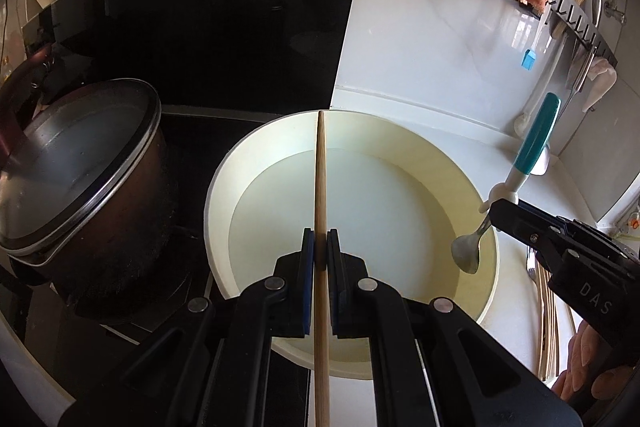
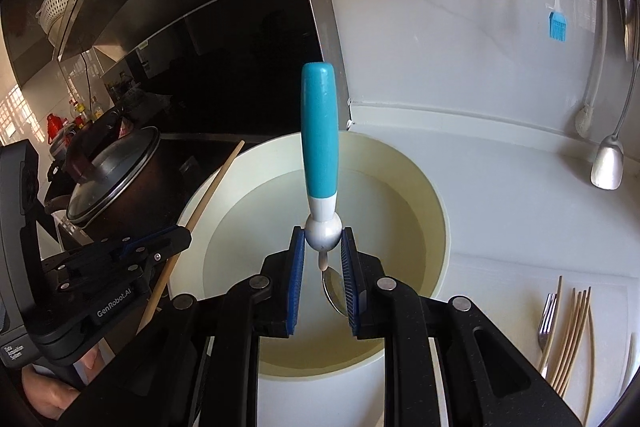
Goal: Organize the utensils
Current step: 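Lift the chopstick with the left gripper while the right gripper carries the spoon over the white basin, then open the left gripper to drop the chopstick while the right gripper releases the spoon into the basin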
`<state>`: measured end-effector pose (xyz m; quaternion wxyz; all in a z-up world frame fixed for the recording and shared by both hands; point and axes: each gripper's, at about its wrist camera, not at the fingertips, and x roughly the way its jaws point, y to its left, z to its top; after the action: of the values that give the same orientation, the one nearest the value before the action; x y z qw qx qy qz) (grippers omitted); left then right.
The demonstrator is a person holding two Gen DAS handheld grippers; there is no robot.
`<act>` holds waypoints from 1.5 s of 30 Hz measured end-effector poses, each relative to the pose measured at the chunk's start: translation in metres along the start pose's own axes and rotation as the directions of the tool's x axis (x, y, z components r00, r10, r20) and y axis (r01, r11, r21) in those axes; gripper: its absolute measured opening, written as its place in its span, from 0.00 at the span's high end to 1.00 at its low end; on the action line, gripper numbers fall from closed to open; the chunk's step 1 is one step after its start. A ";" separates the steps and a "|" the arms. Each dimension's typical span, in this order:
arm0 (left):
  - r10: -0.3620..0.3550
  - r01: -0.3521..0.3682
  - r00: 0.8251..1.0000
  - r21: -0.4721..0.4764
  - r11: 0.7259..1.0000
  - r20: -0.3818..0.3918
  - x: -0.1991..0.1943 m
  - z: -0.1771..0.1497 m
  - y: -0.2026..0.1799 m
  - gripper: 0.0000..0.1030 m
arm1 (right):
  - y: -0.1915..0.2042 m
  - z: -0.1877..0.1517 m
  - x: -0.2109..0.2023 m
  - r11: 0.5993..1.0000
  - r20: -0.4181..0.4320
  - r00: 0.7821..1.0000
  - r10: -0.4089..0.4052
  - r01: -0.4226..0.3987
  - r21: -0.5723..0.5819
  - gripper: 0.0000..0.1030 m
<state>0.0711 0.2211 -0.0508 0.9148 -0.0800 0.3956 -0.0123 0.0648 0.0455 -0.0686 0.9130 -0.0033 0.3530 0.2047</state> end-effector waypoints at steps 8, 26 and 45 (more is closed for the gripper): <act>-0.028 0.027 0.999 -0.005 1.000 -0.040 0.019 -0.004 0.009 0.93 | 0.001 -0.005 0.029 1.000 -0.064 0.998 -0.012 0.014 0.024 0.83; -0.034 0.031 0.995 -0.028 0.999 -0.094 0.054 -0.005 0.010 0.93 | 0.000 0.000 0.084 0.997 -0.197 0.980 -0.033 0.047 0.067 0.83; -0.035 0.031 0.986 -0.025 0.999 -0.161 0.098 0.011 0.008 0.93 | -0.006 0.009 0.135 0.990 -0.287 0.957 -0.053 0.087 0.109 0.96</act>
<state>0.1463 0.2218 -0.1151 0.8787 -0.0953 0.4669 -0.0294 0.1633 0.0916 -0.1501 0.8583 0.0102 0.4913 0.1478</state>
